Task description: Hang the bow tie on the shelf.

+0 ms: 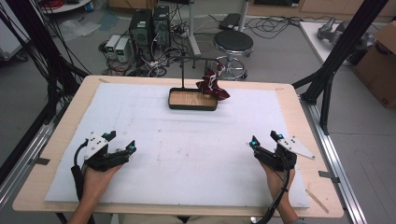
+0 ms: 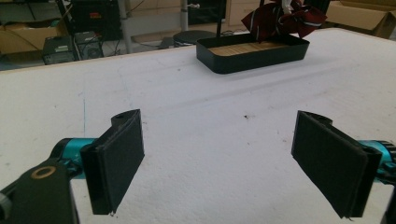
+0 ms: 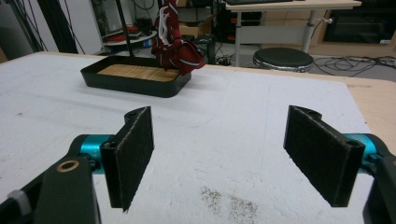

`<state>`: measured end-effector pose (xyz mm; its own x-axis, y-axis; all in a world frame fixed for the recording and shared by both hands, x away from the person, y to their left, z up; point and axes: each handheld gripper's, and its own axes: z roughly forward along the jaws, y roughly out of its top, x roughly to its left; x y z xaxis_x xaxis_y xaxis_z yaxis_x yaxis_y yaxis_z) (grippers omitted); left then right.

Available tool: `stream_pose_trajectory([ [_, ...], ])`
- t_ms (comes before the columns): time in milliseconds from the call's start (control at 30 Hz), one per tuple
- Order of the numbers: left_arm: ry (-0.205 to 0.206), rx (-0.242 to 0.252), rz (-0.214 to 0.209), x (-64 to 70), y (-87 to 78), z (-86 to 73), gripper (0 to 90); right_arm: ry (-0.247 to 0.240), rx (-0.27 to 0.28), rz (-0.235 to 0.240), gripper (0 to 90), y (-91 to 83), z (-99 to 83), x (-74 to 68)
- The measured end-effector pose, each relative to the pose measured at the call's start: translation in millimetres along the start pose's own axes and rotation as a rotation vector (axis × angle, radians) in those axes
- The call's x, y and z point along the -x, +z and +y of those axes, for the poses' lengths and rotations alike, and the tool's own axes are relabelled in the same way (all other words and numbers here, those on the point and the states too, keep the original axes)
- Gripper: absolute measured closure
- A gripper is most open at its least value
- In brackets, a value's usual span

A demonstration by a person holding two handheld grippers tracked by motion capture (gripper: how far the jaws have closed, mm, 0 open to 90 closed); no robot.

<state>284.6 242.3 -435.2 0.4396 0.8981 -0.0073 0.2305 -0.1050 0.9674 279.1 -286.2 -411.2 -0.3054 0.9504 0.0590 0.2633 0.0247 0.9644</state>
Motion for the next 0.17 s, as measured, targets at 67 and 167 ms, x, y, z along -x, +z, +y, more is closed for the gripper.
stream_pose_trajectory([
  [67, 0.000, 0.000, 0.001, -0.1, -0.3, 0.2, 17.1, -0.009, 0.007, -0.003, 23.5, -0.4, 0.5, 0.2],
  [167, 0.001, 0.000, 0.003, -0.4, -0.4, 0.5, 17.1, -0.006, 0.006, 0.001, 23.3, -1.4, 0.7, 0.0],
])
